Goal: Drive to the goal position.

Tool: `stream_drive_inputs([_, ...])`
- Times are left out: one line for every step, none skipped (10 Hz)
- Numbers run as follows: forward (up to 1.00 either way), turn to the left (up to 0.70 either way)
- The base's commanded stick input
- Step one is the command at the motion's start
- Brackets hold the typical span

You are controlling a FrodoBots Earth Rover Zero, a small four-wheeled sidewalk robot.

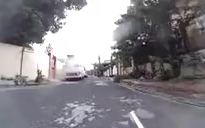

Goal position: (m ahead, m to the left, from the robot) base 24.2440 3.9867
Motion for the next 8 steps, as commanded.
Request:
stream_drive_inputs([0.85,0.00])
stream_drive_inputs([0.85,0.00])
stream_drive_inputs([0.85,0.00])
stream_drive_inputs([0.85,0.00])
stream_drive_inputs([0.85,0.00])
stream_drive_inputs([0.85,0.00])
stream_drive_inputs([0.85,-0.01])
stream_drive_inputs([0.85,-0.03])
